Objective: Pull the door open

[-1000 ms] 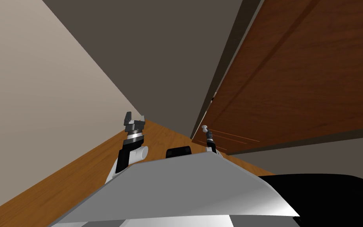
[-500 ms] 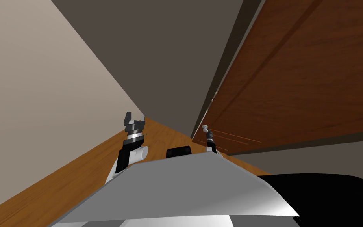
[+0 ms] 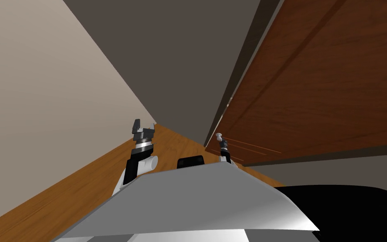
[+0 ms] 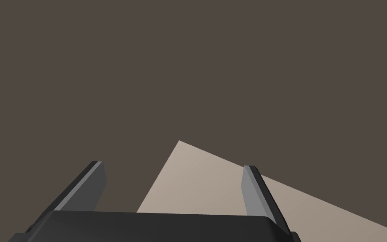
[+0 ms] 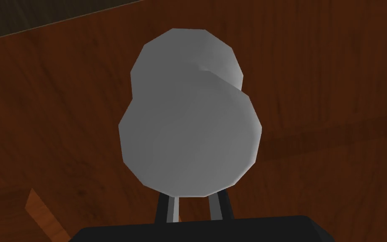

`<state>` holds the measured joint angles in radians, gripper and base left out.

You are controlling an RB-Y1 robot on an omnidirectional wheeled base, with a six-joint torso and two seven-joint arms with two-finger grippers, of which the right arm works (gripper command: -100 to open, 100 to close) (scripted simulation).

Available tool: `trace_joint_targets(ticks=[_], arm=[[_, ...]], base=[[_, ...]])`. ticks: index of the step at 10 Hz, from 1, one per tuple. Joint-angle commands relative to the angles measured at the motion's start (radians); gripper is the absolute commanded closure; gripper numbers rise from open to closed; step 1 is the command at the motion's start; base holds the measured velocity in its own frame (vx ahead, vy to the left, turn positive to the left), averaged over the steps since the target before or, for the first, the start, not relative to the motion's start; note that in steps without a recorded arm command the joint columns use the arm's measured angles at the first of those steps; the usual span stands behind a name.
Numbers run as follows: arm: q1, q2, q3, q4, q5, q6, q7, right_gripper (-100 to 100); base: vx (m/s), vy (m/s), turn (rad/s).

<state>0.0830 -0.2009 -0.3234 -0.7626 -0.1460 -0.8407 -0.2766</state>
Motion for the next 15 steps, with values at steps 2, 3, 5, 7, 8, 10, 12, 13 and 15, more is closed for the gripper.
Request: trace_joint_targets(ticks=[2, 3, 5, 7, 8, 10, 12, 13, 15], arm=[[-0.018, 0.006, 0.023, 0.002, -0.026, -0.015, -0.065, 100], [-0.022, 0.002, 0.031, 0.007, -0.047, -0.014, -0.099, 100], [-0.01, 0.004, 0.027, 0.022, -0.065, -0.005, -0.13, -100], [-0.014, 0.011, 0.033, 0.018, -0.086, -0.004, -0.172, -100], [-0.017, 0.015, 0.037, 0.016, -0.099, -0.002, -0.201, -100], [-0.023, 0.025, 0.045, 0.01, -0.13, 0.0, -0.259, -100], [-0.026, 0.031, 0.05, 0.007, -0.146, 0.002, -0.307, -100], [-0.03, 0.037, 0.056, 0.004, -0.164, 0.003, -0.333, -100], [-0.033, 0.044, 0.061, 0.0, -0.183, 0.005, -0.384, -100]], base=[[-0.061, -0.007, 0.075], [-0.063, -0.01, 0.054], [-0.057, -0.011, 0.026], [-0.099, 0.019, 0.065], [-0.095, 0.035, 0.055], [-0.081, 0.01, 0.052], [-0.067, -0.01, 0.031], [-0.081, 0.006, 0.064], [-0.055, -0.001, 0.035]])
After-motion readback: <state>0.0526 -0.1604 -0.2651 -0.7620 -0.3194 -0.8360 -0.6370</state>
